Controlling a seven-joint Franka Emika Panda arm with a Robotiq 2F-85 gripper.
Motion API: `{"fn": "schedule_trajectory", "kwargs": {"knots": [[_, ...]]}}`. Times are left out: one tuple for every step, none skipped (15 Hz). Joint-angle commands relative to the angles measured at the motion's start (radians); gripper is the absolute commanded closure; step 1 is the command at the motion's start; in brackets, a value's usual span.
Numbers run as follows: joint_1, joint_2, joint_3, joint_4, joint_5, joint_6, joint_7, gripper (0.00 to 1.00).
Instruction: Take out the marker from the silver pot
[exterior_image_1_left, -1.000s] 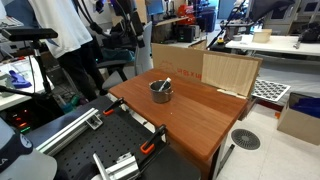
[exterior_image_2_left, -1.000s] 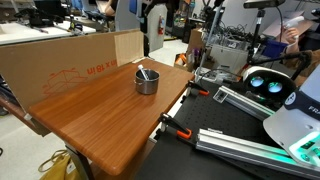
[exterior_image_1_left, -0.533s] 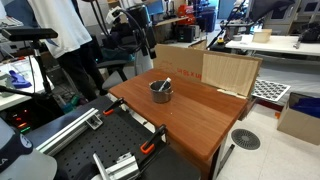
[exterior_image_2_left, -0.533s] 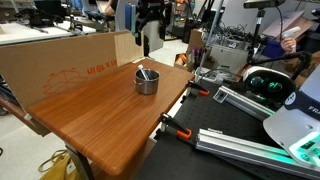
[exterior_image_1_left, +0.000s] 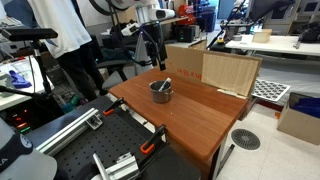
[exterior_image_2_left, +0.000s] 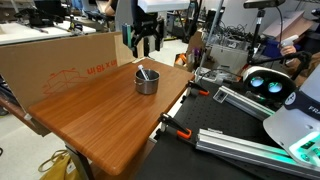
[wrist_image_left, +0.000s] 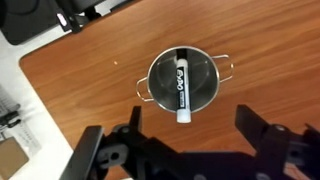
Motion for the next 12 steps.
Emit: {"fn": "schedule_trajectory", "kwargs": {"knots": [[0.057, 0.074, -0.056, 0.058, -0.015, 0.002, 0.013, 0.0], [0.068, 0.088, -0.067, 0.065, -0.013, 0.013, 0.023, 0.0], [0.078, 0.105, -0.077, 0.075, -0.012, 0.022, 0.027, 0.0], [0.088, 0.117, -0.087, 0.083, -0.01, 0.022, 0.03, 0.0], [0.097, 0.135, -0.095, 0.093, -0.01, 0.024, 0.031, 0.0], [0.107, 0.146, -0.104, 0.101, -0.012, 0.024, 0.035, 0.0], [0.115, 0.162, -0.111, 0.111, -0.009, 0.021, 0.035, 0.0], [0.123, 0.177, -0.118, 0.121, -0.007, 0.018, 0.033, 0.0], [0.13, 0.192, -0.125, 0.131, -0.005, 0.013, 0.033, 0.0], [0.137, 0.206, -0.131, 0.141, -0.002, 0.009, 0.031, 0.0], [0.143, 0.219, -0.138, 0.149, -0.002, 0.005, 0.031, 0.0], [0.15, 0.23, -0.146, 0.156, -0.002, -0.003, 0.03, 0.0]]}}
